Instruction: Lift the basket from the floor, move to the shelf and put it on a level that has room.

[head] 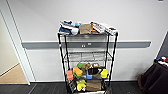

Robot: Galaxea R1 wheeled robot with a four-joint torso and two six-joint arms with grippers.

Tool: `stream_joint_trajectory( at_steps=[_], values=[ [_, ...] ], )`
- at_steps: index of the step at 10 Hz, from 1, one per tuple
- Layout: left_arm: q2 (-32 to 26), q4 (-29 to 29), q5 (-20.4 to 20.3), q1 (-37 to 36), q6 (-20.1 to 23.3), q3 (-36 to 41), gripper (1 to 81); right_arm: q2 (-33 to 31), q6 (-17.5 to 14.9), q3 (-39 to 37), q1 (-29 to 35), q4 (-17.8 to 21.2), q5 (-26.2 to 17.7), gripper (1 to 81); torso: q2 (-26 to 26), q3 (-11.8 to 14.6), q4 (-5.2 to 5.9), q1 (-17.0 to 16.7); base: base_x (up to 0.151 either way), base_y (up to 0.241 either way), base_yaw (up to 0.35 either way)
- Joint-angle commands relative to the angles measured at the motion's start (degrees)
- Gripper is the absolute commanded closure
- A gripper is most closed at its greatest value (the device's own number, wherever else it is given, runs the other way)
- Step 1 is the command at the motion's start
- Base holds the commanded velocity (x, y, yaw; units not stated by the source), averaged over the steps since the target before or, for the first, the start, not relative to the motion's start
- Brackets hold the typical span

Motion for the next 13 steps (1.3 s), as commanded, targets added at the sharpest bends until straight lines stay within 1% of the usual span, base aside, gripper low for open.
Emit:
stream_joint_trajectory(
  at_steps=[1, 4, 9, 10, 12, 13],
  values=[
    [-1.8, 0.7, -0.3, -9.2, 0.8, 6.1, 81.1, -2.2, 0.2, 7.4, 9.4, 0.7, 1.8, 81.1, 0.0, 0.0, 0.00, 0.0, 0.094, 0.000, 0.000],
    [-2.6, 0.7, -0.9, -9.5, 0.8, 7.9, 81.1, -4.2, 0.2, 10.4, 9.5, 0.7, 3.3, 81.1, 0.0, 0.0, 0.00, 0.0, 0.094, 0.000, 0.000],
    [-4.6, 0.7, -0.9, -10.0, 0.8, 10.5, 81.1, -4.9, 0.2, 12.7, 10.6, 0.4, 3.5, 81.1, 0.0, 0.0, 0.00, 0.0, 0.088, 0.000, 0.000],
    [-5.0, 0.7, -1.8, -10.0, 0.7, 11.1, 81.1, -5.1, 0.2, 13.2, 10.9, 0.4, 3.5, 81.1, 0.0, 0.0, 0.00, 0.0, 0.087, 0.000, 0.000],
    [-5.7, 0.7, -2.1, -10.7, 0.7, 12.4, 81.1, -6.0, 0.2, 14.4, 11.1, 0.4, 3.5, 81.1, 0.0, 0.0, 0.00, 0.0, 0.087, 0.000, 0.000],
    [-5.9, 0.7, -2.3, -10.9, 0.7, 13.2, 81.1, -6.5, 0.2, 15.1, 11.3, 0.4, 4.1, 81.1, 0.0, 0.0, 0.00, 0.0, 0.087, 0.000, 0.000]
  ],
)
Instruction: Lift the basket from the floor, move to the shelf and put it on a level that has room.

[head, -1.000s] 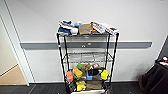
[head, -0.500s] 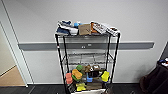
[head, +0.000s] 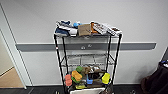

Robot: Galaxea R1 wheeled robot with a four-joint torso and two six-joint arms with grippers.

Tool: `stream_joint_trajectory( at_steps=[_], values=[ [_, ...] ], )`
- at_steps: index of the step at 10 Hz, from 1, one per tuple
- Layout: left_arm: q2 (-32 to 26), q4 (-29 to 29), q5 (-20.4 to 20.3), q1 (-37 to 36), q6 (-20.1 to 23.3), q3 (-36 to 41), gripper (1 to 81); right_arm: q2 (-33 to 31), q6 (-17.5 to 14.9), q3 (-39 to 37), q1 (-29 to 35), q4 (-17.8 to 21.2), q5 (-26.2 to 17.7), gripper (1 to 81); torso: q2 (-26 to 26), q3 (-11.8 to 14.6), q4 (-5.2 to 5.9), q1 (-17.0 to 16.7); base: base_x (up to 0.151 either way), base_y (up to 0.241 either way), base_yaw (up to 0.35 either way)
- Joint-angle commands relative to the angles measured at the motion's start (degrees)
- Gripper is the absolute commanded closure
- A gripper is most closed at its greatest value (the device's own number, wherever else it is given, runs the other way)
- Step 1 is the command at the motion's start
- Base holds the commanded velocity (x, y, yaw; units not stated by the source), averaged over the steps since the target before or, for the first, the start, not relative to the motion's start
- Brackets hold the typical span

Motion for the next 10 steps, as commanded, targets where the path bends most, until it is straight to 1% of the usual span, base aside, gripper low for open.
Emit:
stream_joint_trajectory(
  at_steps=[1, 7, 10],
  values=[
    [-1.4, 0.7, -0.4, -8.6, 0.8, 5.7, 81.1, -1.9, 0.2, 6.7, 9.3, 0.0, 2.0, 81.1, 0.0, 0.0, 0.00, 0.0, 0.087, 0.000, 0.000],
    [-2.2, 0.7, -0.5, -9.0, 0.8, 7.1, 81.1, -2.2, 0.2, 7.4, 9.9, 0.0, 2.0, 81.1, 0.0, 0.0, 0.00, 0.0, 0.088, 0.000, 0.000],
    [-2.4, 0.7, -0.9, -9.1, 0.8, 7.4, 81.1, -2.7, 0.2, 7.8, 9.9, 0.0, 2.0, 81.1, 0.0, 0.0, 0.00, 0.0, 0.106, 0.000, 0.000]
  ],
)
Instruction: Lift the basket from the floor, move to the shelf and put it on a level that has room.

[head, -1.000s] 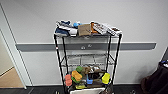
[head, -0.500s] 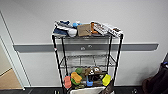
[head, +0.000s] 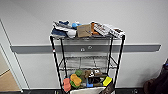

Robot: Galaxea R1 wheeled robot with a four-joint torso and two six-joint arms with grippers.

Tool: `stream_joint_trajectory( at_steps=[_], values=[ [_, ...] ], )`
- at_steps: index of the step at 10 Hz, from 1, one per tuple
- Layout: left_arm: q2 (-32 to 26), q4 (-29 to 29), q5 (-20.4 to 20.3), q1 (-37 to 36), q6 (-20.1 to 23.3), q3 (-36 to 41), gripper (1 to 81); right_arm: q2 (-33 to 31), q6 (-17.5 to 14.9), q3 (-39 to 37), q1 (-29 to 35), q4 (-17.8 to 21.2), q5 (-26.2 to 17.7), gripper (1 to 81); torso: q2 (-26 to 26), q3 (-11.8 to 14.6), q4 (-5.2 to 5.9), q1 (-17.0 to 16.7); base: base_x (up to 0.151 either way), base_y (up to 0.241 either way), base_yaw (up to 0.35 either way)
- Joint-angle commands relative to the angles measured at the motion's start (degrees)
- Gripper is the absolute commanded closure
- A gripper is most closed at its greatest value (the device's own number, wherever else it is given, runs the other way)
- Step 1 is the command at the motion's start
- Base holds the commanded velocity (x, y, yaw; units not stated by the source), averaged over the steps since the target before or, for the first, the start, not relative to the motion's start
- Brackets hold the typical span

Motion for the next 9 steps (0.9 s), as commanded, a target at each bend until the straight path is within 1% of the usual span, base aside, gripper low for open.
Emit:
stream_joint_trajectory(
  at_steps=[1, 9],
  values=[
    [-0.7, 0.7, -0.5, -8.2, 0.8, 4.1, 81.1, -1.0, 0.2, 5.3, 8.7, -0.1, 0.9, 81.1, 0.0, 0.0, 0.00, 0.0, 0.117, 0.000, 0.000],
    [-1.1, 0.7, -0.7, -8.6, 0.8, 5.2, 81.1, -1.9, 0.2, 6.7, 9.2, -0.3, 1.1, 81.1, 0.0, 0.0, 0.00, 0.0, 0.133, 0.000, 0.000]
  ],
)
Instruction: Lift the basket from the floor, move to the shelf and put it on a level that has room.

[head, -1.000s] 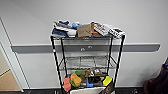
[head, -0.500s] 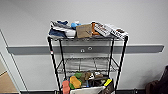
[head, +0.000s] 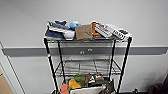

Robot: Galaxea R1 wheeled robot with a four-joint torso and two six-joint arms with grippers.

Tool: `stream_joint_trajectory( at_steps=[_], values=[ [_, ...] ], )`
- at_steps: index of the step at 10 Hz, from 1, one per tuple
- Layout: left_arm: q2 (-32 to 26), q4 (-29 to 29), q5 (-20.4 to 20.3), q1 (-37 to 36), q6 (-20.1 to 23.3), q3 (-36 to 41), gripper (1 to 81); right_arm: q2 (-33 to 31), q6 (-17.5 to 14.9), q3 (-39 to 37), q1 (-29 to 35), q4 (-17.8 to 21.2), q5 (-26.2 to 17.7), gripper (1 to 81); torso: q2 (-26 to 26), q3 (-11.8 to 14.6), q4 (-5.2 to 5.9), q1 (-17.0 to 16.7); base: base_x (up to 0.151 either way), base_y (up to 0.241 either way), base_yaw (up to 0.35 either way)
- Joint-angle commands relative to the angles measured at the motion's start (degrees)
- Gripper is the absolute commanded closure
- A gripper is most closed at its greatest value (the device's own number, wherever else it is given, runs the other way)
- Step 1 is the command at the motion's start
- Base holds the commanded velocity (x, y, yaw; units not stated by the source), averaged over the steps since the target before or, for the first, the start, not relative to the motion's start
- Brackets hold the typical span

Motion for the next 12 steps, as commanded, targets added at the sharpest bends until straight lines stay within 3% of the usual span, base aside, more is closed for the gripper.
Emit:
stream_joint_trajectory(
  at_steps=[1, 7, 12],
  values=[
    [-1.4, 0.6, -0.7, -8.6, 0.8, 5.6, 81.1, -2.0, 0.3, 7.1, 9.3, -0.3, 1.0, 81.1, 0.0, 0.0, 0.00, 0.0, 0.133, 0.000, 0.000],
    [-4.0, 0.7, -1.8, -9.1, 0.7, 9.4, 81.1, -3.1, 0.2, 9.7, 10.2, -0.8, 1.4, 81.1, 0.0, 0.0, 0.00, 0.0, 0.129, 0.000, 0.000],
    [-4.2, 0.7, -1.8, -9.3, 0.7, 9.7, 81.1, -3.5, 0.2, 10.3, 10.5, -0.8, 1.7, 81.1, 0.0, 0.0, 0.00, 0.0, 0.080, -0.013, 0.000]
  ],
)
